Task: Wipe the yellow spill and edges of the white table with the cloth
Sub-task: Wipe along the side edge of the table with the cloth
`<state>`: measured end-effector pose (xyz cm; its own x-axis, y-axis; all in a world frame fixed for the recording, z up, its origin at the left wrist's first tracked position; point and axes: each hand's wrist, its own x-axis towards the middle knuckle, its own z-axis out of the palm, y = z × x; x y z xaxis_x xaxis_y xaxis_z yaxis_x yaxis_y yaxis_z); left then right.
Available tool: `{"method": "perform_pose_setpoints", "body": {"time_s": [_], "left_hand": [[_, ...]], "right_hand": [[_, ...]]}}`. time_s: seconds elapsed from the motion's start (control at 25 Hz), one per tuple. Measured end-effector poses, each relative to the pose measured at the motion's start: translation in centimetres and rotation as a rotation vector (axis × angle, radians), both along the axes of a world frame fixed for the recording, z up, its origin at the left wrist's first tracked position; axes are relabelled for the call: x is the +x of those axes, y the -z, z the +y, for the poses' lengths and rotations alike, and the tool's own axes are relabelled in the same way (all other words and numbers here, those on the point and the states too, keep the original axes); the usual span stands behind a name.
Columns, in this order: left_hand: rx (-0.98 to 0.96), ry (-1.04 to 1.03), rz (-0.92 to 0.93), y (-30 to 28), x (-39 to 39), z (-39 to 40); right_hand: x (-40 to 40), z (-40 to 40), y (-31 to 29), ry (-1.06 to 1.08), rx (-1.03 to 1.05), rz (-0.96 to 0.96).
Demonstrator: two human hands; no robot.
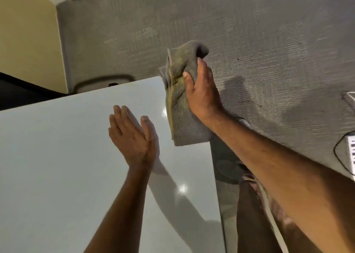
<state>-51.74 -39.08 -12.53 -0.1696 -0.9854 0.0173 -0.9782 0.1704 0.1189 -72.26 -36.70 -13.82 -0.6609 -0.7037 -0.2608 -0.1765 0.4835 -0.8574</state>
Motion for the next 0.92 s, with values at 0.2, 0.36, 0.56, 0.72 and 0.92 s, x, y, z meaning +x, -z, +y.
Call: {"method": "perform_pose_setpoints", "body": {"time_s": [0.2,0.36,0.56,0.72,0.92], "left_hand": [[0.027,-0.021,0.055,0.3,0.2,0.3],[0.031,-0.032,0.070,0.9,0.6,0.2],[0.011,-0.035,0.049,1.8,0.8,-0.1],[0.039,-0.110,0.031,1.8,1.0,-0.2],[0.057,-0.520,0.055,0.8,0.3,-1.4]], "right_hand": [[-2.4,-3.0,0.6,-0.180,0.060,0.331],[-2.8,-3.2,0.1,-0.429,0.081,0.641],[-2.5,-4.4,-1.4,-0.697,0.164,0.876],[-2.4,-5.7,-1.9,-0.813,0.286,0.920],[-4.0,-6.4,-1.9,-0.943,0.264,0.747]]}}
